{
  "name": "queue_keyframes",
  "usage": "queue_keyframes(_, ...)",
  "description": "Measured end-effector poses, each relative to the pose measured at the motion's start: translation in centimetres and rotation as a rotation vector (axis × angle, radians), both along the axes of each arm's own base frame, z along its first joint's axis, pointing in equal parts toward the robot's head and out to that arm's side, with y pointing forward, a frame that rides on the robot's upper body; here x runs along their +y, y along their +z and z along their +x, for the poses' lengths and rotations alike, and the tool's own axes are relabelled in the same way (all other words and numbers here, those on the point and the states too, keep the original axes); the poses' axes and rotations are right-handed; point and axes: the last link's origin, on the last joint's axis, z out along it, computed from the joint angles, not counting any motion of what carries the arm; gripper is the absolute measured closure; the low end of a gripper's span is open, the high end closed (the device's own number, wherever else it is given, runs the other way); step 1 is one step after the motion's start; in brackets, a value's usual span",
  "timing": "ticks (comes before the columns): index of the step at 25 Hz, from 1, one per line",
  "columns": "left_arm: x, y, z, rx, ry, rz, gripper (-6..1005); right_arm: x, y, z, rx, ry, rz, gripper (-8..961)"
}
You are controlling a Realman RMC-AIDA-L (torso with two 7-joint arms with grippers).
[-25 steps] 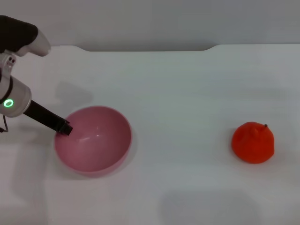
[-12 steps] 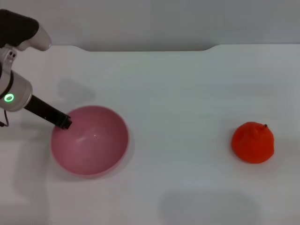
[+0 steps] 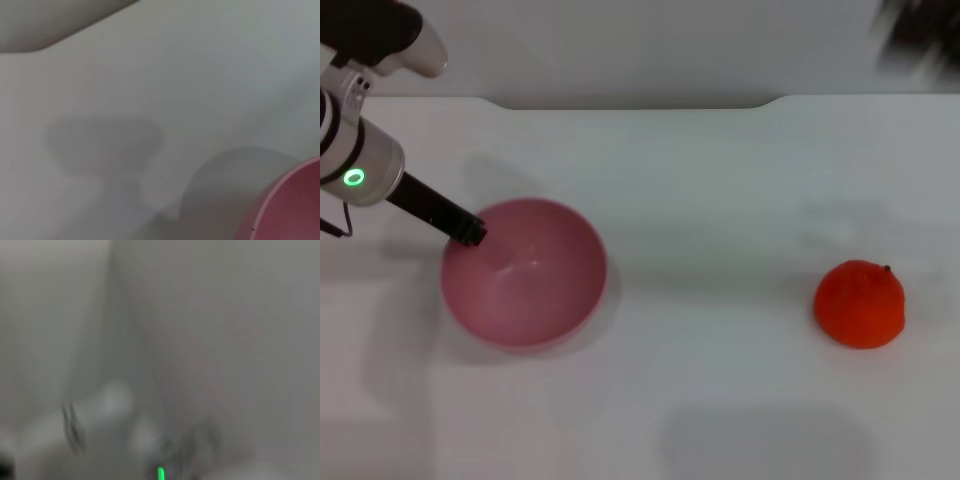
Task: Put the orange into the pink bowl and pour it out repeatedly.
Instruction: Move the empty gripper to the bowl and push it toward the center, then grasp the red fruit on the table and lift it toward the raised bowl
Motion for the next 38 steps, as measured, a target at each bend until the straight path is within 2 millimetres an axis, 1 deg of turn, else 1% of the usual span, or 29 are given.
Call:
queue_keyframes(3,0.4,0.2,0.6,0.005,-0.018,0.002,953,1.0,-1.0,0.0,-0.353,-0.086,-0.078,402)
queue_keyframes(6,0.8,0.4,1.1,0.01,-0.032,0.003,953,1.9,-1.5,0.6,-0.631,-0.209,-0.056,409)
queue_keyframes(8,1.0,0.6,1.4,0.016,-0.042,0.006,953,2.5,-1.5,0.7,-0.791,-0.283,-0.016,413)
queue_keyframes(11,1.3,0.8,1.9,0.02,-0.052,0.01,953,2.7,-2.3,0.9,-0.951,-0.329,0.003,419)
queue_keyframes(15,1.6,1.2,2.8,0.02,-0.072,0.019,953,2.7,-4.1,1.1,-0.998,-0.32,-0.011,428)
queue_keyframes(22,1.9,1.3,4.1,0.044,-0.098,0.015,953,2.6,-7.4,3.0,-1.026,-0.331,-0.075,443)
queue_keyframes(27,2.0,1.2,5.0,0.054,-0.115,0.006,953,2.8,-9.5,4.5,-1.07,-0.345,-0.078,454)
queue_keyframes(32,2.1,1.1,5.6,0.057,-0.125,-0.002,954,3.0,-10.8,5.0,-1.069,-0.342,-0.087,465)
queue_keyframes(38,1.9,1.0,5.6,0.071,-0.125,-0.014,954,3.5,-11.4,5.1,-1.064,-0.335,-0.045,478)
